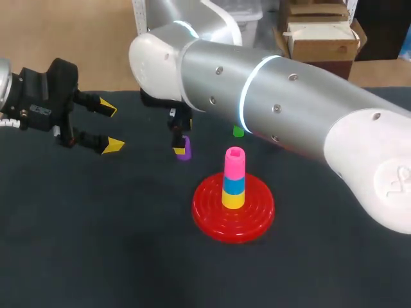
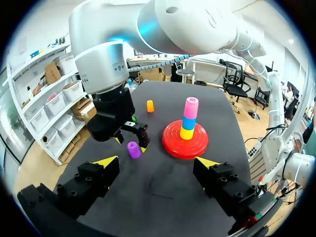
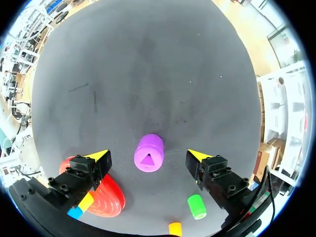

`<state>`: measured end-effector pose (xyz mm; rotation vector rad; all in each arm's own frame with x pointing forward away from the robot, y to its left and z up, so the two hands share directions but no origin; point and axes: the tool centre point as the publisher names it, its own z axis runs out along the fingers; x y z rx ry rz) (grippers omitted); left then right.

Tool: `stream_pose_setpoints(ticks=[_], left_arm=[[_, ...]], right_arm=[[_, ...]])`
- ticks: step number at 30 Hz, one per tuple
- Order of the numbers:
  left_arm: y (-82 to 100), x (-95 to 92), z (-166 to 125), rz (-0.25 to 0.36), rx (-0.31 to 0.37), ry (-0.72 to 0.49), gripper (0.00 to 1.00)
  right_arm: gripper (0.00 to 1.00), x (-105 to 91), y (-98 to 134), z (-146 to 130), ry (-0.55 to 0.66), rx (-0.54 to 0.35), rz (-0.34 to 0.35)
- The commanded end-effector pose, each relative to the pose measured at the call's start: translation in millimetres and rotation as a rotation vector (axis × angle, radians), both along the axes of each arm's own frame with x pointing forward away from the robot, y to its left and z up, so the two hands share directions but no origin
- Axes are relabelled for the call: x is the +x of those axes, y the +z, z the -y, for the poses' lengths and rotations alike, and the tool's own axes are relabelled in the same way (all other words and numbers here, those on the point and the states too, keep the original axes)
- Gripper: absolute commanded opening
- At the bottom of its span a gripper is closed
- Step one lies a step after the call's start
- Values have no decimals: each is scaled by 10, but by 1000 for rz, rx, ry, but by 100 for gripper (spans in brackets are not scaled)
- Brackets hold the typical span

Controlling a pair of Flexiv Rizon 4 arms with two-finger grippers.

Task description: Pick up and stack the cylinders on the red base in this order: pink,purple,orange,green

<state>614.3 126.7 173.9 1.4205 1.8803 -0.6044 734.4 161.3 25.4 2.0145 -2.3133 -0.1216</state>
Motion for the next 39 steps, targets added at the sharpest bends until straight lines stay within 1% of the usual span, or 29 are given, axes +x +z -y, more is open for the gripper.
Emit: stream_pose_setpoints(ticks=[1,2,4,12,14,15,16,17,19,20,21,24,27,31,32,33,34,36,37,39], left_arm=[[-18,-4,-9,5,-4,-1,100],[-18,-4,-9,5,-4,-1,100],[-18,-4,-9,5,-4,-1,100],[-18,-4,-9,5,-4,-1,100],[-18,-4,-9,5,-4,-1,100],[-18,-4,-9,5,-4,-1,100],[-18,-4,-9,5,-4,-1,100],[-18,-4,-9,5,-4,-1,100],[-18,-4,-9,5,-4,-1,100],[-18,-4,-9,5,-4,-1,100],[-18,-4,-9,5,-4,-1,100],[-18,-4,-9,5,-4,-1,100],[-18,-4,-9,5,-4,-1,100],[-18,-4,-9,5,-4,-1,100],[-18,-4,-9,5,-4,-1,100],[-18,-4,-9,5,-4,-1,100],[-18,-4,-9,5,-4,-1,100],[-18,-4,-9,5,-4,-1,100],[-18,-4,-9,5,-4,-1,100],[-18,-4,-9,5,-4,-1,100]], right_arm=[[81,96,1,-54,-2,-7,-40],[75,98,0,-54,-2,-7,-40],[74,101,0,-55,-3,-9,-41],[78,115,-8,-62,-2,-16,-40],[78,119,-20,-65,-3,-20,-41],[75,120,-23,-65,-3,-21,-41],[49,121,-24,-65,-3,-22,-40],[45,122,-24,-66,-2,-22,-40],[33,128,-28,-67,-2,-24,-38],[15,130,-30,-67,-3,-24,-37],[0,132,-30,-66,-6,-27,-34],[0,135,23,-52,-11,-28,-18],[0,118,174,-15,-24,-15,6],[0,66,504,51,-35,20,43],[0,40,637,86,-31,28,56],[0,20,714,110,-30,31,62],[0,-25,872,168,-28,42,69],[0,-90,1051,251,-15,44,81],[0,-158,1195,329,2,39,93],[0,-250,1347,429,13,32,105]])
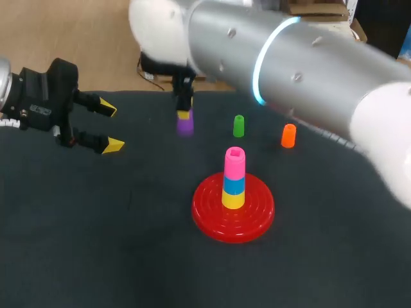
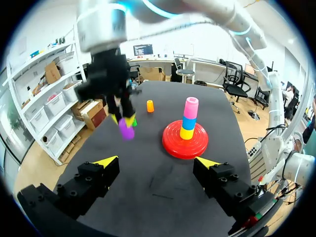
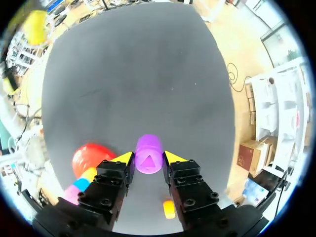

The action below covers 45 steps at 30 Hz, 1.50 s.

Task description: Pick up and stack the cylinders on the red base in this order: pink,purple,orange,green

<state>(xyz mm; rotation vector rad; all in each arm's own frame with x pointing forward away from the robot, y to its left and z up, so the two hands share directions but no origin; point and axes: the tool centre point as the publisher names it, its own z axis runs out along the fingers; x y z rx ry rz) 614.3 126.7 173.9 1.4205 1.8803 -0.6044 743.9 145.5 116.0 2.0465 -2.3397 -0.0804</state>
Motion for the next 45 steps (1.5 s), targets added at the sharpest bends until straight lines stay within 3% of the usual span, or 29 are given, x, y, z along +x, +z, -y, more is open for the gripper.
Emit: stream_pose_setpoints(ticks=[1,11,19,23,33,40,45], left_arm=[[-18,-4,-9,5,-4,-1,100],[-18,-4,-9,5,-4,-1,100],[-18,-4,-9,5,-4,-1,100],[-18,-4,-9,5,-4,-1,100],[-18,-4,-9,5,-4,-1,100],[-18,-4,-9,5,-4,-1,100],[-18,-4,-9,5,-4,-1,100]], right_arm=[[0,-433,543,347,27,17,64],[0,-1199,1055,876,94,5,130],[0,-1603,927,1194,103,-24,181],[0,-1673,869,1275,104,-18,180],[0,-1799,1008,1339,157,6,226],[0,-1815,994,1216,218,-2,228],[0,-1777,886,1117,255,-32,190]])
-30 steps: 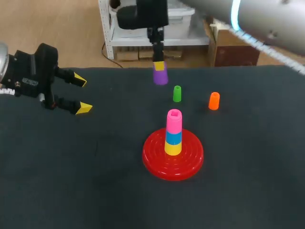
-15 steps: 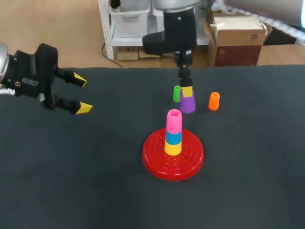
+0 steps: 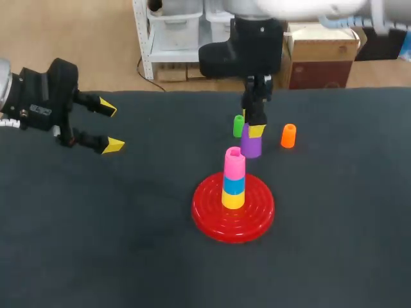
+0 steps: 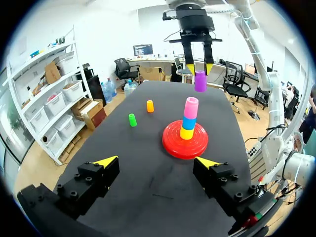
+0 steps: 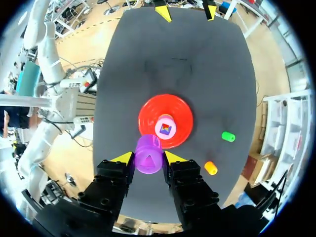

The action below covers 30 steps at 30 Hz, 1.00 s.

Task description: Pick up and stack the cylinders on the red base in this order: pink,purple,orange,green

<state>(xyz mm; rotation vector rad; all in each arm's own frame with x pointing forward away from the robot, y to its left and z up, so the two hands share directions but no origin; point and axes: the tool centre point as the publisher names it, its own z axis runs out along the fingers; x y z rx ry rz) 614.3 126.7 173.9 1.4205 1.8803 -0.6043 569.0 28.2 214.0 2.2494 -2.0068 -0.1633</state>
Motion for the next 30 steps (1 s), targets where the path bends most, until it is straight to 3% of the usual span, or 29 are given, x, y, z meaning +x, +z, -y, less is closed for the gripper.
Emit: stream_pose_setpoints(ticks=[1,13,21,30], left_arm=[[-18,-4,-9,5,-4,-1,100],[-18,-4,-9,5,-4,-1,100],[-18,-4,-9,5,-4,-1,100],[-18,-4,-9,5,-4,-1,100]], right_arm=[[0,-16,-113,-69,17,7,284],[0,95,-176,-214,63,-10,244],[0,114,-180,-204,60,-4,160],[0,156,-227,-249,64,0,148]])
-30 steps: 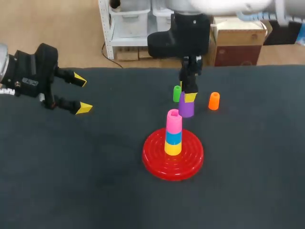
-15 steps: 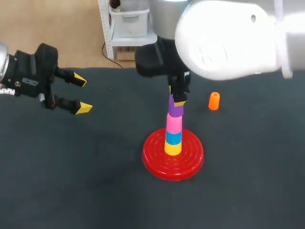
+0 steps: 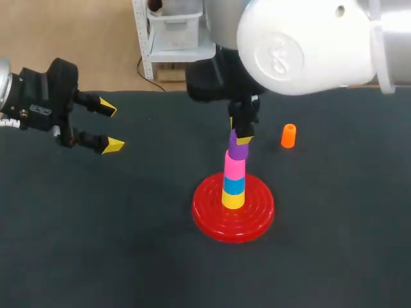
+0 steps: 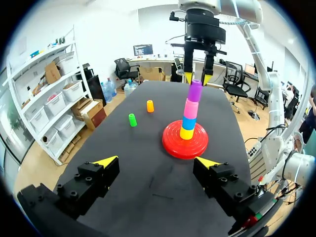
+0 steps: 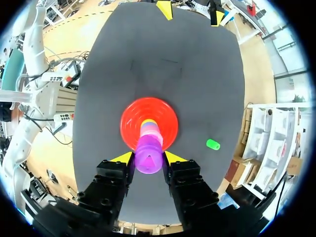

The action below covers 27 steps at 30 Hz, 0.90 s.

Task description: Pick up and stack the cylinders on the red base in this order: pink,purple,orange,green

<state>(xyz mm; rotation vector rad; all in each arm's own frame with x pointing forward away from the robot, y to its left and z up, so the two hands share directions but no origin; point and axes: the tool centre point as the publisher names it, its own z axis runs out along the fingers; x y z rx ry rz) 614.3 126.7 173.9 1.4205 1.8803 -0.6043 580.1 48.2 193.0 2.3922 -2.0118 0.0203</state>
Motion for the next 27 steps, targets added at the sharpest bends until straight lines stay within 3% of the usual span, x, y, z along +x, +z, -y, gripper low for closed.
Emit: stream_pose_setpoints(ticks=[1,19,23,24,25,26,27], left_arm=[[-18,-4,-9,5,-4,-1,100],[-18,-4,-9,5,-4,-1,100],[-18,-4,-9,5,-4,-1,100],[-18,-4,-9,5,-4,-1,100],[-18,-4,-9,5,-4,-1,100],[-18,-4,-9,5,-4,-1,100],[-18,-4,-9,5,-4,-1,100]], right_arm=[[0,49,-19,-57,5,-5,-14],[0,19,-230,-1,-5,-29,-52],[0,20,-168,-23,-9,0,-46],[16,22,-117,-17,-12,8,-37],[49,23,-63,-4,-13,15,-30],[100,26,-12,12,-16,27,-27],[100,30,44,32,-19,36,-28]])
